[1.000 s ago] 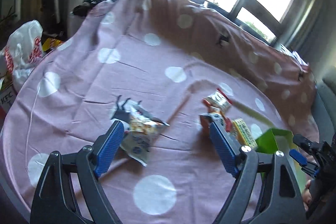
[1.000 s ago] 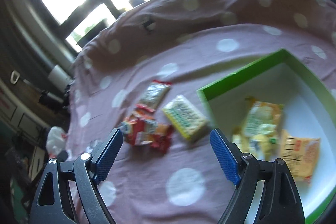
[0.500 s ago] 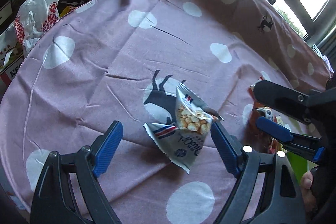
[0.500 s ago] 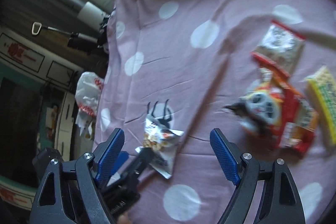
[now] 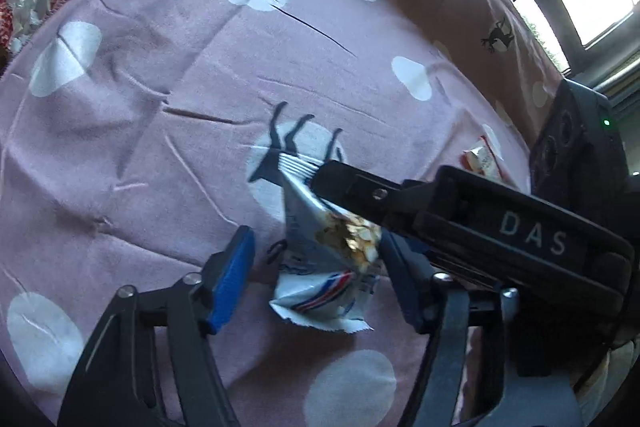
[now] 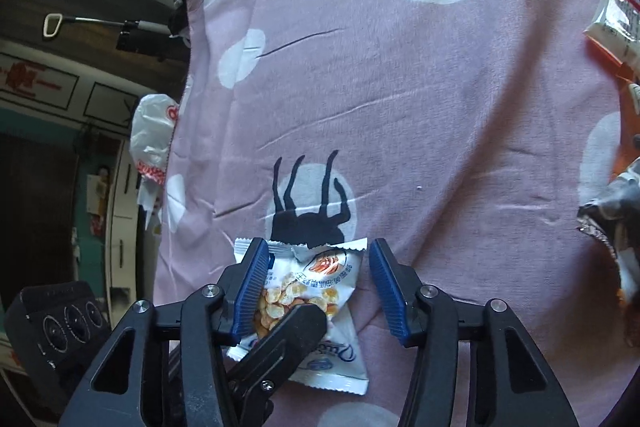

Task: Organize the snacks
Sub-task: 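Close the right gripper on the white Oishi snack bag, then carry the Oishi bag with the right gripper into the green box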

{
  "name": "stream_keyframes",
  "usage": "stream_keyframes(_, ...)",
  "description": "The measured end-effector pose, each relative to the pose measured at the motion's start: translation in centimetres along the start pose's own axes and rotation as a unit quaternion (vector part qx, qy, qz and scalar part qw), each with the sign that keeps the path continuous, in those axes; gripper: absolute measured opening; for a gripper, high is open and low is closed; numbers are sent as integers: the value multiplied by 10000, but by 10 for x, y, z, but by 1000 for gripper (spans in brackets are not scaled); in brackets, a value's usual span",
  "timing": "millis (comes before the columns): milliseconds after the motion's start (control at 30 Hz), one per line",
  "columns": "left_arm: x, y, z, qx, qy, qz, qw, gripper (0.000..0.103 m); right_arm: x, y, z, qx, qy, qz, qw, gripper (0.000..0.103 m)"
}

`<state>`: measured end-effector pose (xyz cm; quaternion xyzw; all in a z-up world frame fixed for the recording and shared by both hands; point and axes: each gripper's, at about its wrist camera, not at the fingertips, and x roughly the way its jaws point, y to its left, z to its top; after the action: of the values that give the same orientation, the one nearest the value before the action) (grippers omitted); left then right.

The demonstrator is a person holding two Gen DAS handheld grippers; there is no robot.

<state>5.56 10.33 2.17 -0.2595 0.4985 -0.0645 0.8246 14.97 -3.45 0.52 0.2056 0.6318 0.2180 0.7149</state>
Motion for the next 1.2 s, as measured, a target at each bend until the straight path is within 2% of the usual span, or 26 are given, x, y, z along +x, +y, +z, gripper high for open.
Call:
stream_keyframes(33,2,-2,-1,-18,88,-89,9999,50,1,1,-2,-26,41,78,10000,49)
stream_keyframes(67,1,-4,-3,24,72,-23,10000,50,1,0,-2,19,112,168,9998,47)
stream_keyframes(133,-2,-11,-5,177,9,56,9998,47,0,-5,-5,165,178,350,9991,46)
stream_keyframes(267,-11,-30,-13,409,-64,-32,9991,45,-18,-6,-13,165,19,353,9992,45)
stream_keyframes(500,-31,-76,-37,957,-301,-431,9940,45,-82,-15,-33,201,-651,217,9974,45)
stream_keyframes(667,-36,-116,-60,1501,-283,-825,9848,41,-130,-32,-55,349,-1248,14,9916,45)
stream_keyframes(800,-36,-144,-76,1862,-358,-858,9781,41,-158,-43,-71,367,-1639,-165,9857,45)
stream_keyframes(1200,-53,-170,-92,2092,-742,-1206,9676,40,-199,-38,-90,-48,-2063,-331,9779,45)
